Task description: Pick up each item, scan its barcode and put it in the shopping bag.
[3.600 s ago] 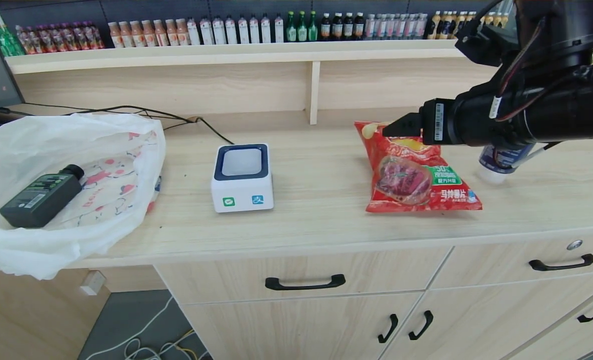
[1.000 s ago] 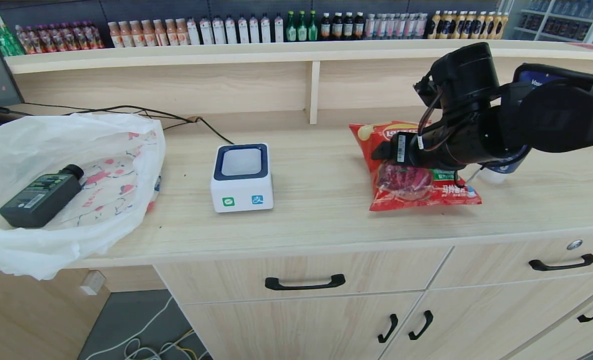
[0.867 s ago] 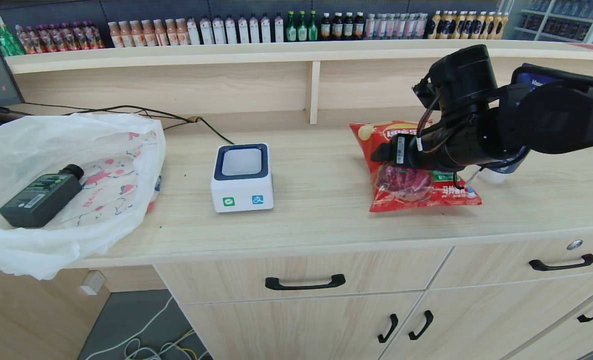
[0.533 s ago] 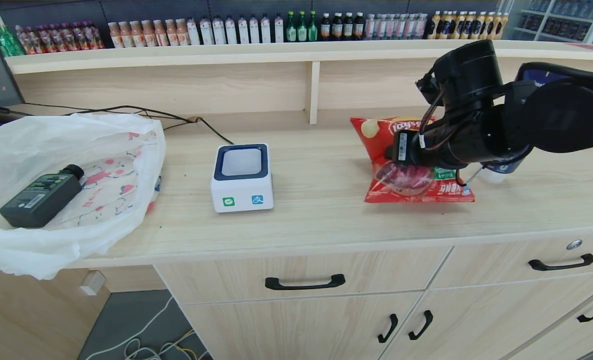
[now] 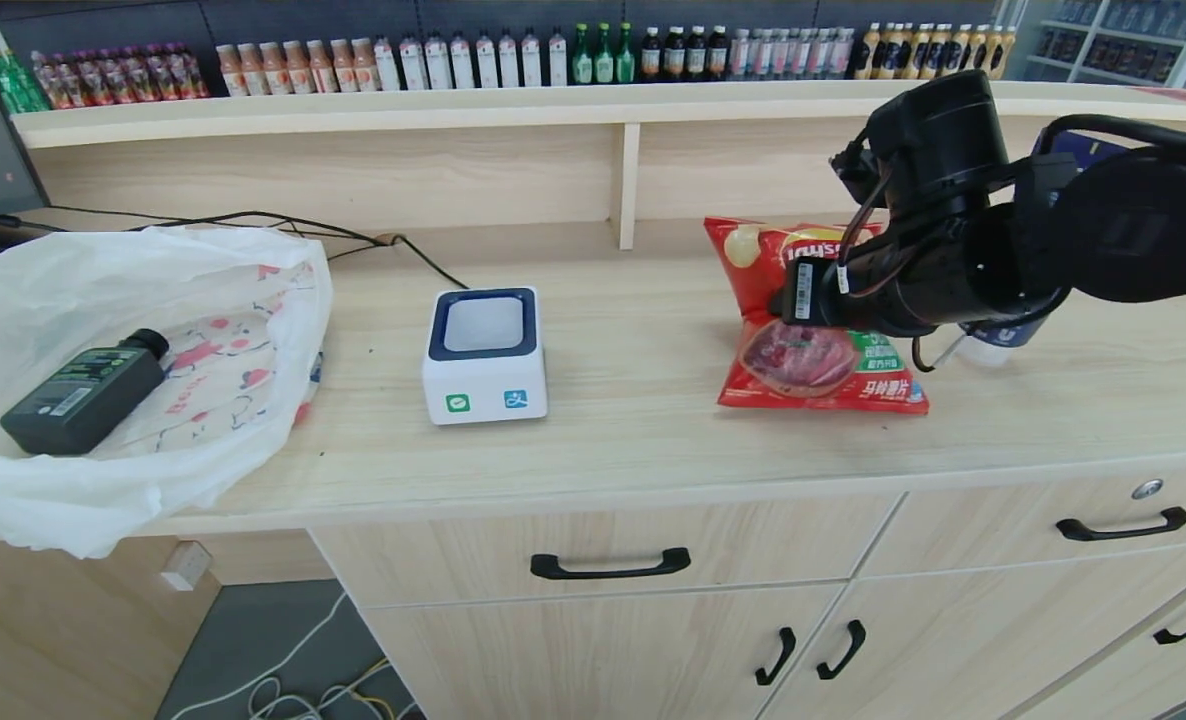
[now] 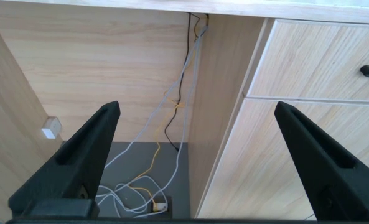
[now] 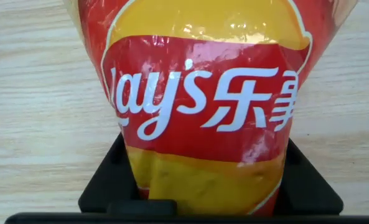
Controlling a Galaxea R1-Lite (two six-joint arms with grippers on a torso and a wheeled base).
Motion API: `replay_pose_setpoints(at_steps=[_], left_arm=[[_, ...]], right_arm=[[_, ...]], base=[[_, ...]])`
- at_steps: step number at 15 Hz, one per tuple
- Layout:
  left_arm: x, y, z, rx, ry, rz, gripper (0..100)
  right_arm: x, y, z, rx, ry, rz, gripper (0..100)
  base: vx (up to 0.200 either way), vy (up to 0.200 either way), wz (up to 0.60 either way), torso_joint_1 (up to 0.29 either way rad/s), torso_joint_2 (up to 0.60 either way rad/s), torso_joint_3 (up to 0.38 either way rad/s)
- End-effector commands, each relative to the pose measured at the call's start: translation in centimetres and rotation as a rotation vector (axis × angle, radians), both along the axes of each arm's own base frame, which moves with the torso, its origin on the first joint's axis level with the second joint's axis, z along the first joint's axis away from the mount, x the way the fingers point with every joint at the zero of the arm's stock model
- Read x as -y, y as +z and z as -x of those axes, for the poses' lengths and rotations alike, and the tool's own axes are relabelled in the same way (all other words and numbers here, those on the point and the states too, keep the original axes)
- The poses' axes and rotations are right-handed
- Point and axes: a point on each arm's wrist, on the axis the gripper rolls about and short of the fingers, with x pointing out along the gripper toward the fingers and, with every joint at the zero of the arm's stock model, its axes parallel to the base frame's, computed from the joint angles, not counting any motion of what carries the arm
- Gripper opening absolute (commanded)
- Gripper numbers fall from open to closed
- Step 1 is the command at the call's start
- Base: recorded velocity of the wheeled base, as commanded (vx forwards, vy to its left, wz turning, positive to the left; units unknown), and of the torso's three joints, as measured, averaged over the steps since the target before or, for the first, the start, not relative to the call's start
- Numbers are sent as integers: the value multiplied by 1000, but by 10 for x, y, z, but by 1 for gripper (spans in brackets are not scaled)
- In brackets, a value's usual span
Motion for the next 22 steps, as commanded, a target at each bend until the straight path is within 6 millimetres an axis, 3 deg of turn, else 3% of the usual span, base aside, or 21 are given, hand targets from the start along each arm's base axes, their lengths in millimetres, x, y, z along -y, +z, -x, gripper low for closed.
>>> replay_pose_setpoints(at_steps=[1, 9, 14, 16, 22], left_arm=[[0, 0, 0, 2, 1, 0, 100], [0, 0, 0, 1, 1, 0, 100], [0, 0, 0, 1, 1, 0, 100], [0, 0, 0, 1, 1, 0, 100], [0, 0, 0, 2, 1, 0, 100]], right_arm=[[3, 8, 8, 21, -10, -1, 0], [-9, 36, 48, 108, 2, 4, 0], [-7, 49, 95, 158, 11, 42, 0], [0, 54, 122, 174, 45, 34, 0], [47, 63, 189, 248, 109, 73, 0]], base=[[0, 0, 0, 0, 0, 0], [0, 0, 0, 0, 0, 0], [0, 0, 0, 0, 0, 0], [0, 0, 0, 0, 0, 0], [0, 0, 0, 0, 0, 0]])
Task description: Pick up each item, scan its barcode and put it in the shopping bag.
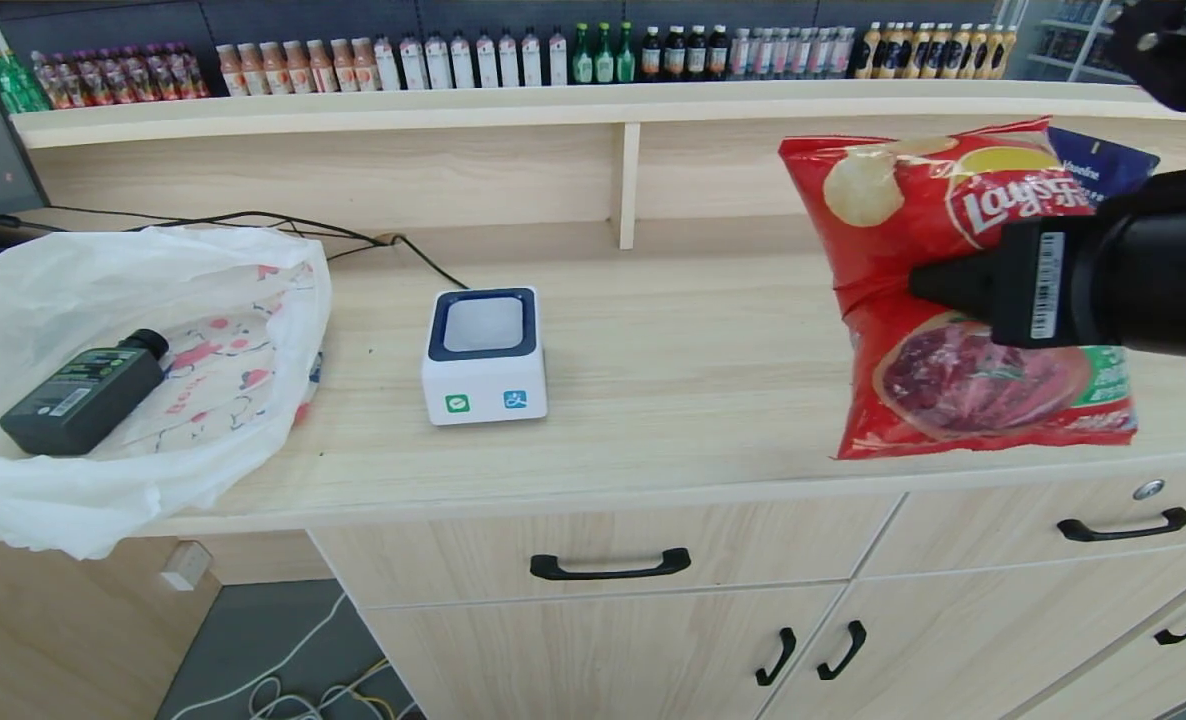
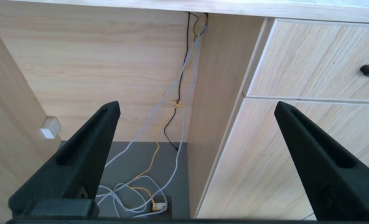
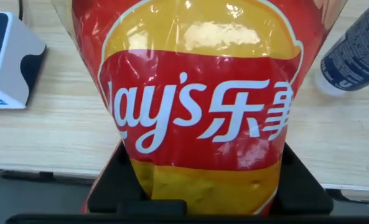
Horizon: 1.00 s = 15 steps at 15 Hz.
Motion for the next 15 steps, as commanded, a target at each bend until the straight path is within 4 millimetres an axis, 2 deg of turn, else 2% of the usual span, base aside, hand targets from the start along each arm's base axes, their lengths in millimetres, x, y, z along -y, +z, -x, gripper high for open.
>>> replay_pose_setpoints(at_steps=[1, 5, 9, 13, 15], left_arm=[[0, 0, 0, 0, 0, 0, 100], [0, 0, 0, 0, 0, 0, 100], [0, 0, 0, 0, 0, 0, 100], [0, 0, 0, 0, 0, 0, 100], [0, 0, 0, 0, 0, 0, 100]], right_arm=[[28, 8, 33, 55, 22, -16, 0], [43, 3, 54, 75, 50, 21, 0], [50, 4, 63, 89, 75, 11, 0], [61, -4, 79, 72, 208, -31, 0], [60, -18, 82, 21, 335, -107, 0]], base=[[0, 0, 0, 0, 0, 0], [0, 0, 0, 0, 0, 0], [0, 0, 0, 0, 0, 0], [0, 0, 0, 0, 0, 0], [0, 0, 0, 0, 0, 0]])
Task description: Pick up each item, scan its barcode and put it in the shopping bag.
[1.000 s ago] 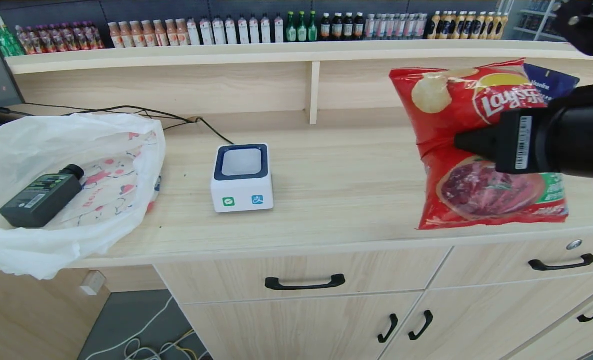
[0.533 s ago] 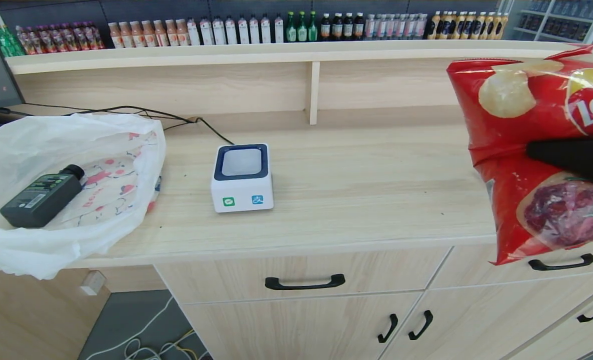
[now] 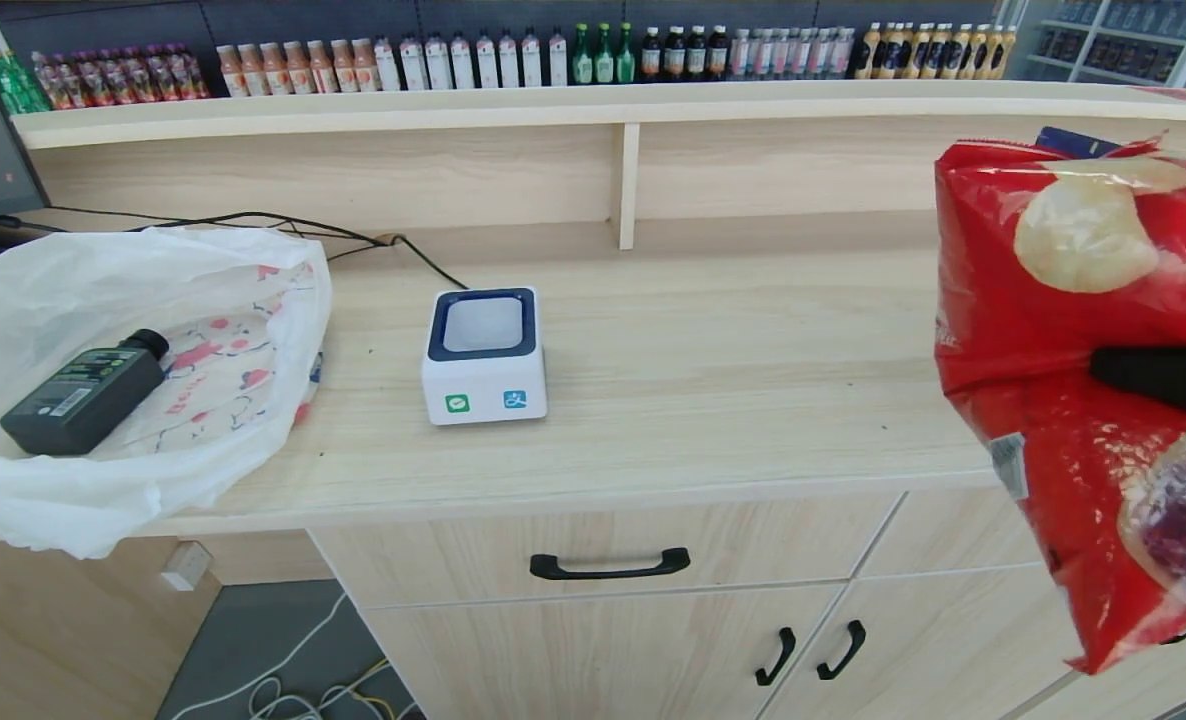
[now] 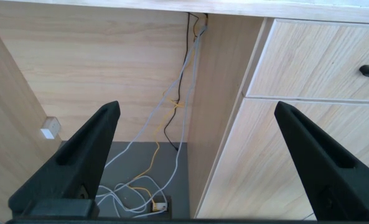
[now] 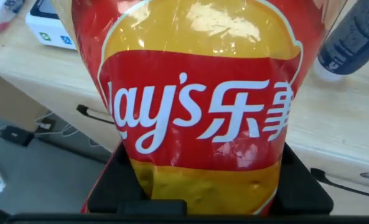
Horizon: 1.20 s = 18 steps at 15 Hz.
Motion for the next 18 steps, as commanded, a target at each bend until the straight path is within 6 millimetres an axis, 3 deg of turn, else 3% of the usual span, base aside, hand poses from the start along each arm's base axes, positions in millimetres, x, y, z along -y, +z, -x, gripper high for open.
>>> replay_pose_setpoints(at_steps=[1, 8, 12, 18], left_arm=[[0, 0, 0, 0, 0, 0, 100], [0, 0, 0, 2, 0, 0, 100], [0, 0, 0, 0, 0, 0, 100], [0, 0, 0, 2, 0, 0, 100]], right_arm=[[0, -9, 2, -15, 65, -63, 0], [-30, -34, -34, -46, 379, -377, 0], [-43, -59, -43, -39, 515, -508, 0], [-66, -71, -46, -83, 666, -742, 0]], base=[[0, 0, 0, 0, 0, 0], [0, 0, 0, 0, 0, 0], [0, 0, 0, 0, 0, 0], [0, 0, 0, 0, 0, 0]])
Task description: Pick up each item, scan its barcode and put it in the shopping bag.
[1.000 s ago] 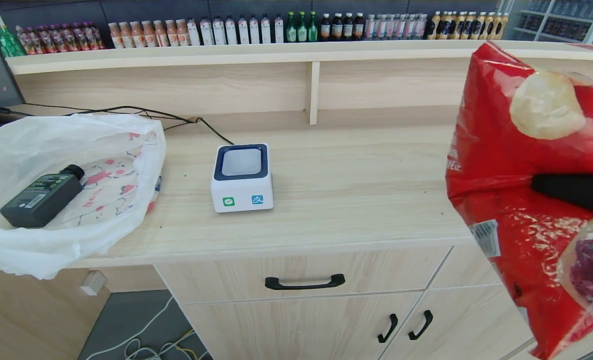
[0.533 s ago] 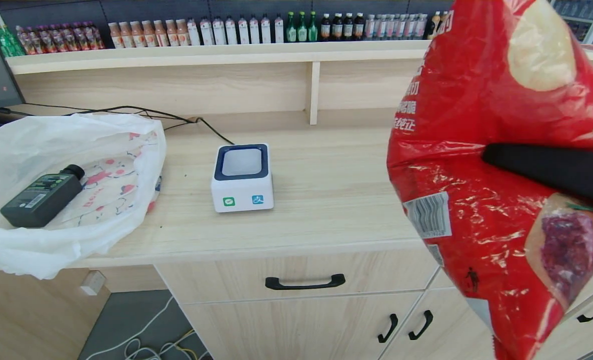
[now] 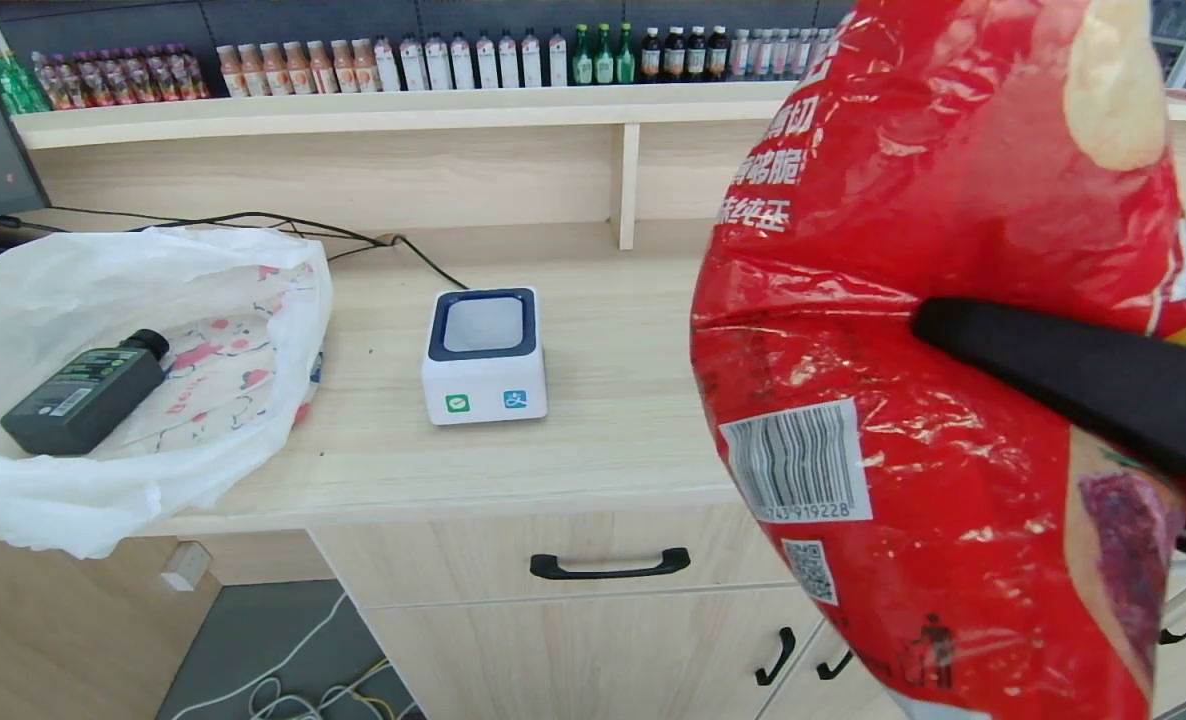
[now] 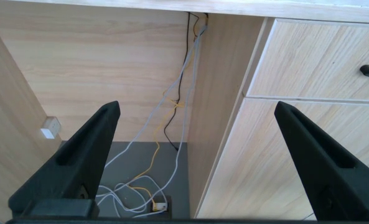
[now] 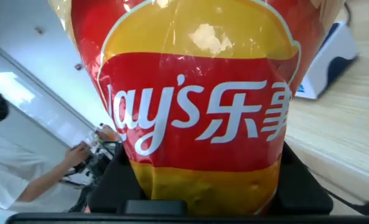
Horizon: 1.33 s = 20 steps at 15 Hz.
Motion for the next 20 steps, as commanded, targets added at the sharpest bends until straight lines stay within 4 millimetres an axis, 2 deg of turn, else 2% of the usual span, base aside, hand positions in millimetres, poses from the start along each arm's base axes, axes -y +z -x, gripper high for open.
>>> replay_pose_setpoints(at_steps=[1, 6, 10, 12, 15, 20], left_arm=[[0, 0, 0, 0, 0, 0, 100], [0, 0, 0, 1, 0, 0, 100], [0, 0, 0, 0, 0, 0, 100], [0, 0, 0, 1, 0, 0, 100], [0, 0, 0, 0, 0, 0, 100], [0, 0, 0, 1, 0, 0, 100]], right_arm=[[-14, -20, -9, -56, 27, 20, 0], [-26, -37, 8, -60, 154, -81, 0], [-36, -44, 1, -102, 186, -131, 0], [-42, -57, -6, -153, 193, -144, 0], [-41, -60, -5, -240, 220, -163, 0], [-37, -54, -2, -384, 271, -242, 0]], base=[[0, 0, 0, 0, 0, 0], [0, 0, 0, 0, 0, 0], [0, 0, 0, 0, 0, 0], [0, 0, 0, 0, 0, 0], [0, 0, 0, 0, 0, 0], [0, 0, 0, 0, 0, 0]])
